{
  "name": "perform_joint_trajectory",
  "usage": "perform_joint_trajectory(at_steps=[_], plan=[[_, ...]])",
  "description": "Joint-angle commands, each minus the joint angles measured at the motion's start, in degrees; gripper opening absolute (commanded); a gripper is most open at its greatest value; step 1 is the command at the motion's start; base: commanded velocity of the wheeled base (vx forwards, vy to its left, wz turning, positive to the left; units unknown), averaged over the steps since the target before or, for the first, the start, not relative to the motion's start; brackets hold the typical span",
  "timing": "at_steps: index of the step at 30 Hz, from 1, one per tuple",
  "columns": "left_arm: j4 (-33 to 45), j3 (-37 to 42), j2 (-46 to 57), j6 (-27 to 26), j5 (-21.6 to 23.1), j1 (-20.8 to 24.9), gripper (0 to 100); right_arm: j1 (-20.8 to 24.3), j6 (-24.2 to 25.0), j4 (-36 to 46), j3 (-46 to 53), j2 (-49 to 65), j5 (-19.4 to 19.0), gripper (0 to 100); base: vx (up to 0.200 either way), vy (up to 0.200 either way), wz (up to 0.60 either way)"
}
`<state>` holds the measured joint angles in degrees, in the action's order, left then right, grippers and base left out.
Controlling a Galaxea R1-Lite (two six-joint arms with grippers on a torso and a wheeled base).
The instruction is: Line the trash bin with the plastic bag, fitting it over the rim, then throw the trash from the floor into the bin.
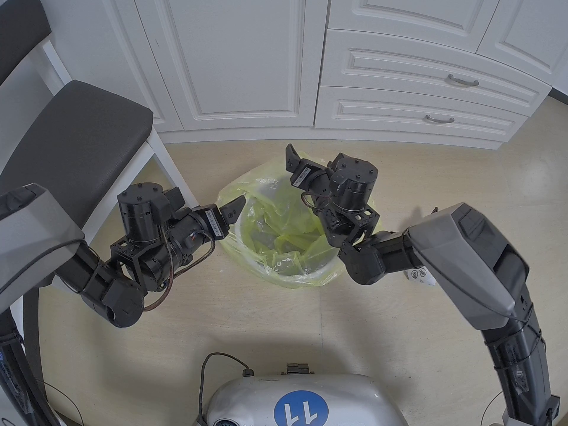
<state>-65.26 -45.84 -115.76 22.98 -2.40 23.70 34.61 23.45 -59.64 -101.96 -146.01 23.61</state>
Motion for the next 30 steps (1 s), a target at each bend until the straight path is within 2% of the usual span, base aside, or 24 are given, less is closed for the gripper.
perform_joint_trajectory(at_steps=[1, 5, 6, 7, 9, 10, 14, 18, 23, 26, 30], plan=[[0.0, -3.5, -5.7, 0.7, -0.1, 0.6, 100, -5.9, -0.5, 1.4, 24.7, 21.7, -12.7, 100, 0.000, 0.000, 0.00], [0.6, -3.8, -6.6, 0.7, -0.2, 1.1, 100, -9.8, -0.9, 10.0, 25.8, 25.5, -15.4, 100, 0.000, 0.000, 0.00], [0.7, -3.8, -6.7, 0.7, -0.2, 1.4, 100, -10.7, -1.6, 16.6, 26.0, 27.0, -15.9, 100, 0.000, 0.000, 0.00], [0.7, -3.7, -6.7, 0.7, -0.2, 1.4, 100, -10.9, -2.3, 18.9, 26.3, 27.4, -16.1, 100, 0.000, 0.000, 0.00], [0.8, -3.3, -6.7, 0.3, -0.3, 1.4, 100, -11.5, -5.6, 26.2, 27.5, 28.5, -17.3, 100, 0.000, 0.000, 0.00], [0.9, -3.2, -6.8, 0.0, -0.3, 1.4, 100, -11.6, -6.9, 27.4, 28.1, 28.6, -17.7, 100, 0.000, 0.000, 0.00], [2.9, -5.8, -9.1, -2.1, -0.2, 0.6, 100, -12.6, -13.0, 28.1, 29.7, 26.7, -17.8, 100, 0.000, 0.000, 0.00], [4.6, -10.7, -12.2, -3.6, -0.9, -0.7, 100, -13.2, -14.4, 28.2, 30.9, 27.2, -17.7, 100, 0.000, 0.000, 0.00], [5.8, -15.7, -16.2, -6.5, -5.9, -1.9, 100, -13.7, -18.5, 28.3, 34.6, 28.3, -18.2, 100, 0.000, 0.000, 0.00], [5.6, -18.2, -18.4, -6.6, -9.9, -3.7, 100, -13.8, -18.7, 28.1, 33.1, 26.1, -17.0, 100, 0.000, 0.000, 0.00], [5.3, -21.4, -19.4, -5.8, -11.2, -5.2, 100, -13.8, -18.7, 28.1, 33.6, 27.4, -16.0, 100, 0.000, 0.000, 0.00]])
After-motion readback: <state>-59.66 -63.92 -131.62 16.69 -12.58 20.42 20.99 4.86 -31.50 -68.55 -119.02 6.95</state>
